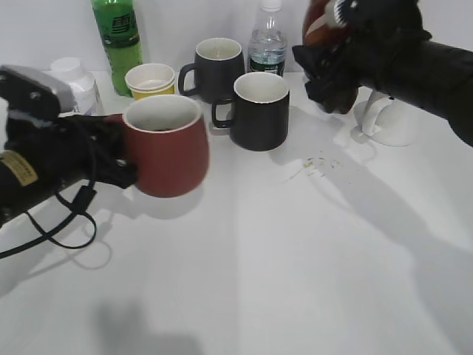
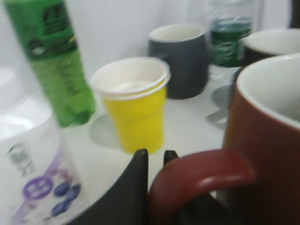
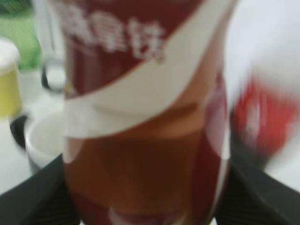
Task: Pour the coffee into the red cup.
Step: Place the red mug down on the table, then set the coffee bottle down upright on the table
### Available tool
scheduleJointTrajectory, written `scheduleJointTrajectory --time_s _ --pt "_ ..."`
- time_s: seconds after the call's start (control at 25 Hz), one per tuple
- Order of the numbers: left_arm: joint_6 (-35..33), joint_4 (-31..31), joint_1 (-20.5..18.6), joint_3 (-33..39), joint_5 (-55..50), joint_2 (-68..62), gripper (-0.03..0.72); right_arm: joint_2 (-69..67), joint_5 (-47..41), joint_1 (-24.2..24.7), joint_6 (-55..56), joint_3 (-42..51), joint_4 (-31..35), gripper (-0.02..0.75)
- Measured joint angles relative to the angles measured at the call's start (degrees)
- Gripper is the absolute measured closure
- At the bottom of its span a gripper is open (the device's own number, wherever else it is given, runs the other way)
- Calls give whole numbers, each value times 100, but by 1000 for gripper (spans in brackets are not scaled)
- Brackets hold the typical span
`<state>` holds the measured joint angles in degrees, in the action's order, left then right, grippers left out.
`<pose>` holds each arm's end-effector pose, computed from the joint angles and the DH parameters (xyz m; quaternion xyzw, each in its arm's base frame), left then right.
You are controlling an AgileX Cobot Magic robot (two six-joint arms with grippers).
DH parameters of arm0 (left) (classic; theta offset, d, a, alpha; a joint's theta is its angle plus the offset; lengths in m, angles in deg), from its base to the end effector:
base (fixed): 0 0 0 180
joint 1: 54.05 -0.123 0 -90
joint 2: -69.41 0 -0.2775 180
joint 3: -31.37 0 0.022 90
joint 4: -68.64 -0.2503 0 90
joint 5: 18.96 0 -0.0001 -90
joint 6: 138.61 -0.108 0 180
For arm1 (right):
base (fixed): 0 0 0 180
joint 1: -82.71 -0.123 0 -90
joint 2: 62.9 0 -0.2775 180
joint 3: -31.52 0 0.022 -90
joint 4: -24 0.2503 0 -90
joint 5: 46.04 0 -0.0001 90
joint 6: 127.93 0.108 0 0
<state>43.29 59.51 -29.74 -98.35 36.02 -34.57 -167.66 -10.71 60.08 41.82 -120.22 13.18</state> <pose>0.2686 -0.1367 0.1584 0.2231 0.7301 -0.1659 0.6242 0.3416 0.1551 0.2213 -0.3021 0.6924 0.0611 0.6524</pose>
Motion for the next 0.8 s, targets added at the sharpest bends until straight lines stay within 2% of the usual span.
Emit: scheduleJointTrajectory --time_s 0.2,0.44,0.8 --pt "-517 623 -46 23 173 -191 620 0 -435 0 685 211 496 227" --pt "-711 1242 -85 29 946 -926 620 5 -458 0 837 769 1152 227" --pt "-770 1401 -91 -561 987 -1639 620 -322 -165 0 849 922 1309 228"
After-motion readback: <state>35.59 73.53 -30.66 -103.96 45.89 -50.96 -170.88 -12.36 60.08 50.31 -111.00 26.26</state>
